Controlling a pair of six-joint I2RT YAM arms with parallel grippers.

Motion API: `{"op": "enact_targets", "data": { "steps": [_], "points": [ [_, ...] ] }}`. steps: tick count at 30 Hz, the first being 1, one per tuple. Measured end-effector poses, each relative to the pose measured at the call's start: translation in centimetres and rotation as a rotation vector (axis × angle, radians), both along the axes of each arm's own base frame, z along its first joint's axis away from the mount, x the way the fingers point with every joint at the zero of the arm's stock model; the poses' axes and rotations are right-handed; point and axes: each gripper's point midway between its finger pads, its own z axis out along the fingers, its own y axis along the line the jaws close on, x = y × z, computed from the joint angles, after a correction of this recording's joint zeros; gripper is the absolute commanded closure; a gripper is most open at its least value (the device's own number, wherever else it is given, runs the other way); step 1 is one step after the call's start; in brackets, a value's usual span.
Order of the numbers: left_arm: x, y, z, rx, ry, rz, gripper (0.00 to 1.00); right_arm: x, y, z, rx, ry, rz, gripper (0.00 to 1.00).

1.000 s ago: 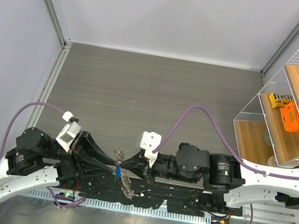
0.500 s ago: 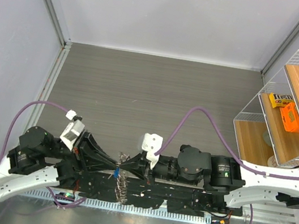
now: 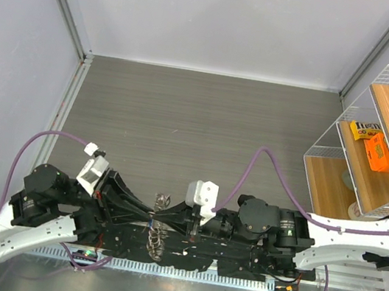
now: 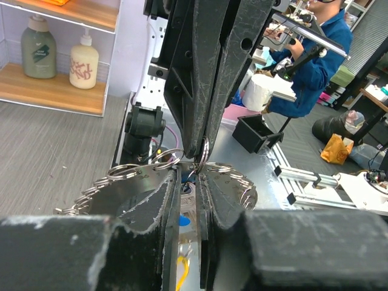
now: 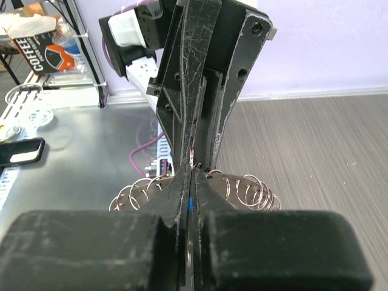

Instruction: Put the keys on the keyring

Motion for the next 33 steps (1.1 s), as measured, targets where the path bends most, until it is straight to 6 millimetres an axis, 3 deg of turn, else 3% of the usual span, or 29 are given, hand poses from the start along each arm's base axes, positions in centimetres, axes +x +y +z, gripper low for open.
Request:
{"op": "enact_targets", "data": {
  "steps": [17,28,33],
  "points": [
    [-0.3,0.3,1.0,-0.043,-0.026,-0.008,0.74,0.1,0.7,1.2,0.269,-0.084,-0.005,0.95],
    [-0.5,0.8,1.6,-0.069,-0.04,-0.001,0.56,0.3,0.5,2.5,0.434,-0.108,-0.024,0.95],
    [-0.8,2.0,2.3,-0.111,-0.057,0.022,0.52,0.5,0.0,3.1,0.492,-0.118,-0.037,0.95]
  ]
}}
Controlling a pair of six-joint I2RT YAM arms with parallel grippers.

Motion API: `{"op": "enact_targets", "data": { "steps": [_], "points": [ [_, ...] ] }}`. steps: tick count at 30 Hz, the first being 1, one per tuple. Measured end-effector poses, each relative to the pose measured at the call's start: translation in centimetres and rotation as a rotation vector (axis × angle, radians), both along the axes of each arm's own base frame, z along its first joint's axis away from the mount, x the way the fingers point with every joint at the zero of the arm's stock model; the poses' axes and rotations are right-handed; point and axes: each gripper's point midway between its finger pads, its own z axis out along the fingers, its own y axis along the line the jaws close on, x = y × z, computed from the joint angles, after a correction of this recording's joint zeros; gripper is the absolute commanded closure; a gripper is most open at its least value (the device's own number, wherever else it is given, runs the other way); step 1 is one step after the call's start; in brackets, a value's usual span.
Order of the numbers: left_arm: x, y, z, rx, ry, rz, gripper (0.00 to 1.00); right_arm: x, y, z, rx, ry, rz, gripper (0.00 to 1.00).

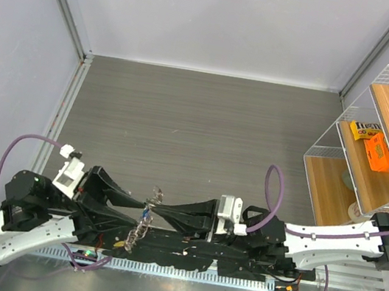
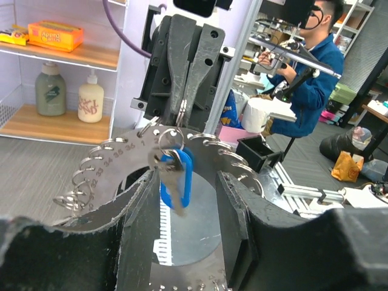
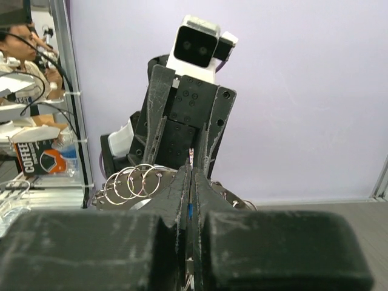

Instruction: Put the keys on the keyring

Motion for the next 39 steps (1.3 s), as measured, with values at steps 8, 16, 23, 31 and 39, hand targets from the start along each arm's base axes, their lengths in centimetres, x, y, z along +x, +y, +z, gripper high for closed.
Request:
{"op": "enact_targets", "data": {
  "steps": [8,16,23,31,39],
  "points": [
    [0.2,0.8,1.0,-0.04,-0.008,0.037,0.51,0.2,-1.0,0.9,0.128,-0.047,-0.026,0.95],
    [0.5,0.8,1.1,-0.044,-0.002,0.054,0.51,0.2,-0.3,-2.2,0.116,-0.197,-0.083,0.94],
    [0.7,0.6,0.7,-0.043,0.0,0.056,0.5,0.6,0.0,-3.7,0.068,-0.306,-0.137,0.95],
    [0.7,0.8,0.7,-0.053,-0.004,0.063,0.49,2.4,-3.2,-0.8,0.134,-0.332,-0.26,0.95],
    [0.8,0.8,0.4,-0.056,-0.005,0.073,0.5,7.0,-9.0,1.8,0.168,-0.226,-0.483,0.94]
  ]
}}
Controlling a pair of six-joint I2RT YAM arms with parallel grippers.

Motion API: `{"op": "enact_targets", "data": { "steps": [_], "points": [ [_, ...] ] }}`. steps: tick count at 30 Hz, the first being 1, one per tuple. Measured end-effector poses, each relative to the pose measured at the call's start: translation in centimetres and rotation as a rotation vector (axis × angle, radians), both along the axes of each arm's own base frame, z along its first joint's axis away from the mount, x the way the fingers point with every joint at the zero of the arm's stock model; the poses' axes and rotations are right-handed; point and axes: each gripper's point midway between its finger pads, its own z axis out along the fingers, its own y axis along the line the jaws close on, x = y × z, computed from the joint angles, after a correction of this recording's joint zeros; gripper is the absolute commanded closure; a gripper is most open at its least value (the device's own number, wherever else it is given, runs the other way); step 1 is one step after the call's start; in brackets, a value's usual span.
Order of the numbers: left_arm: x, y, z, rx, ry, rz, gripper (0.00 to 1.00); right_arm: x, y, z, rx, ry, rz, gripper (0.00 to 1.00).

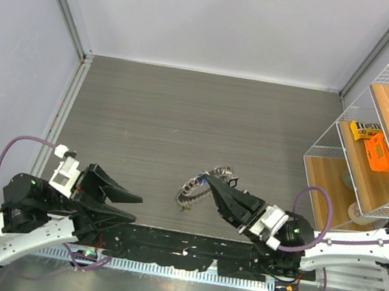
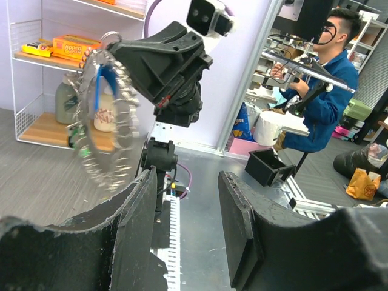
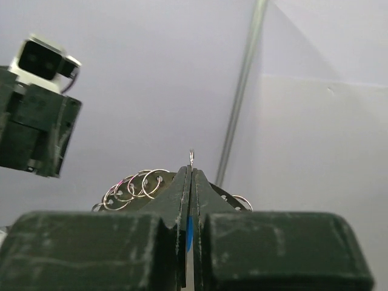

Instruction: Put the keys on the keyring

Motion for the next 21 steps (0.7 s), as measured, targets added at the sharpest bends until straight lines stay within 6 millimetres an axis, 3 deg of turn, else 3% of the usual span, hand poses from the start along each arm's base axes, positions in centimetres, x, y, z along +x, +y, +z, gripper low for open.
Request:
{"op": "enact_targets", "data": {
  "steps": [2,8,21],
  "points": [
    [0.0,0.0,-0.1,0.001,0.001,0.0,0.5,1.3,-1.4,-1.4,-0.027,0.047,-0.058,0.95],
    [0.1,-0.2,-0.5,0.008,0.003,0.001,0.49,3.8,-3.1,-6.2,-0.132,0.169,-0.158,0.94],
    [0.3,-0.1,-1.1,0.006,0.004,0.011,0.49,6.1,-2.9,-18.8,-0.356,0.586,-0.195,0.94]
  ]
}}
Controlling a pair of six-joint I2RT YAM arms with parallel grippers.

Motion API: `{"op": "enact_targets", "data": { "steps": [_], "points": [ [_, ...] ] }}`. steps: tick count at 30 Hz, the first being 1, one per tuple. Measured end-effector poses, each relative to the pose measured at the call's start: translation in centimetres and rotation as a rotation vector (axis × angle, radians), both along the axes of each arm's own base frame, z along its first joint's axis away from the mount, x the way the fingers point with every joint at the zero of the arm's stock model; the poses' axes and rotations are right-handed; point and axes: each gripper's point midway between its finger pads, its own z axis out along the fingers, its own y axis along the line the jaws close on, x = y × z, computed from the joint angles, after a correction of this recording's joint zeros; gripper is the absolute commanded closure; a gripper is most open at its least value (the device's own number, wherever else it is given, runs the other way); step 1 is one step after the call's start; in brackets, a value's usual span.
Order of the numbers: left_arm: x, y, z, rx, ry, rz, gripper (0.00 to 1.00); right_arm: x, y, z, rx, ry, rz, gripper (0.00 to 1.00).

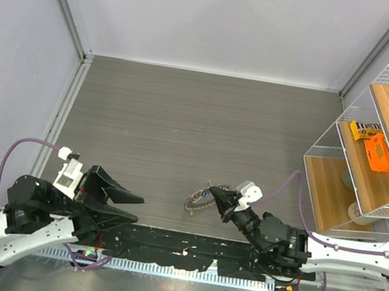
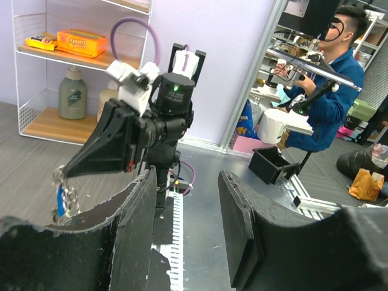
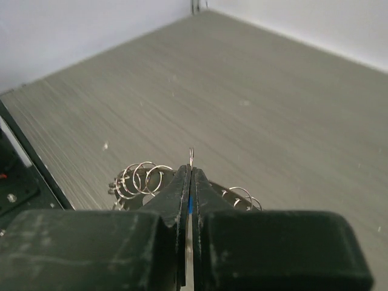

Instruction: Put the keys on the keyring

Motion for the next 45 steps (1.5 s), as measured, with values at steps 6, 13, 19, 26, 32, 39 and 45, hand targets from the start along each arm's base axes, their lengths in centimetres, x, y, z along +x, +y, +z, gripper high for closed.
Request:
{"op": "enact_targets", "data": {
  "steps": [6,13,19,26,32,39,45],
  "points": [
    [0.2,-0.3,-0.5,0.006,0.009,0.004,0.49,1.8,0.8,-6.5,-0.092,0.191,-0.045,0.95],
    [0.1,0.4,0.0,-0.021,0.001,0.014,0.49,4.5,3.1,-9.2,-0.12,0.32,-0.074,0.95],
    [-0.1,1.0,0.3,-0.044,-0.007,0.023,0.49,7.3,4.6,-11.1,-0.155,0.416,-0.088,0.95],
    [0.1,1.1,0.2,-0.043,-0.001,0.036,0.49,10.1,7.5,-12.9,-0.181,0.498,-0.056,0.9],
    [0.2,1.1,-0.1,-0.04,0.005,0.045,0.49,10.8,8.3,-16.3,-0.243,0.564,-0.048,0.69],
    [0.5,1.0,-0.6,-0.025,0.015,0.053,0.48,11.3,8.3,-16.8,-0.245,0.573,-0.056,0.58],
    [0.8,0.9,-0.9,-0.015,0.021,0.07,0.46,11.4,8.0,-16.0,-0.237,0.556,-0.065,0.34]
  ]
}}
